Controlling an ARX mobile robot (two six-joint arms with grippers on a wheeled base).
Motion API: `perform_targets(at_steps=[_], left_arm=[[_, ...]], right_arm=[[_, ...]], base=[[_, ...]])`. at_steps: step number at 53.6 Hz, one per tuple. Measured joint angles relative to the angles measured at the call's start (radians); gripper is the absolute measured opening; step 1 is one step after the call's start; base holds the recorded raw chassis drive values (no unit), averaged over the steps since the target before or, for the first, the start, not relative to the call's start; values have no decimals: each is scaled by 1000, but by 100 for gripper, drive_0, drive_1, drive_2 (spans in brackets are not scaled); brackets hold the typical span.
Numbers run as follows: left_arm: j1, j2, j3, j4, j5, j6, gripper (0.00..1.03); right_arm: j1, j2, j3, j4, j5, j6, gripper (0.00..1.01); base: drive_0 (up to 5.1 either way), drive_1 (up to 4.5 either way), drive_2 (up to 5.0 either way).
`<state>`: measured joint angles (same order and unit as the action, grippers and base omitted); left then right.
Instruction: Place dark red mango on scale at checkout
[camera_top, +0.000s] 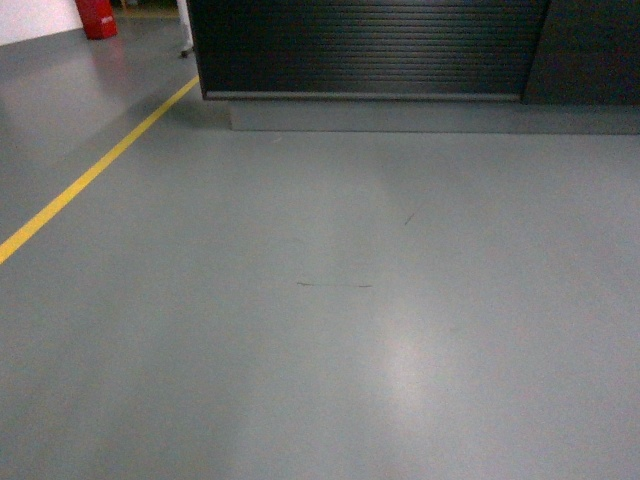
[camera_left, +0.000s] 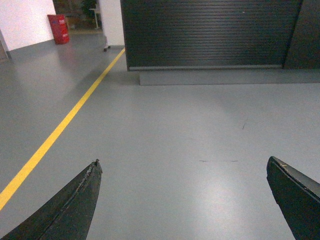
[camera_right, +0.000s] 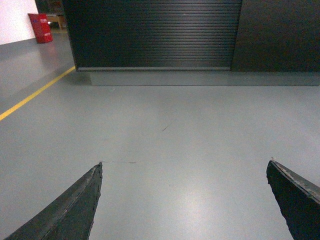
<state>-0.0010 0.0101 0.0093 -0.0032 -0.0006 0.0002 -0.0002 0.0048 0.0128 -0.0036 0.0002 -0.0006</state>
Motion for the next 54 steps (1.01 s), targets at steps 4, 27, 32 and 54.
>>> perform_targets(at_steps=[4, 27, 32, 54], left_arm=[[0, 0, 0, 0, 0, 0, 98], [0, 0, 0, 0, 0, 0, 98], [0, 0, 0, 0, 0, 0, 98], [0, 0, 0, 0, 0, 0, 98]], right_arm=[[0, 0, 0, 0, 0, 0, 98], [0, 0, 0, 0, 0, 0, 98], [0, 0, 0, 0, 0, 0, 98], [0, 0, 0, 0, 0, 0, 98]], base=[[0, 0, 0], [0, 0, 0], [0, 0, 0], [0, 0, 0]])
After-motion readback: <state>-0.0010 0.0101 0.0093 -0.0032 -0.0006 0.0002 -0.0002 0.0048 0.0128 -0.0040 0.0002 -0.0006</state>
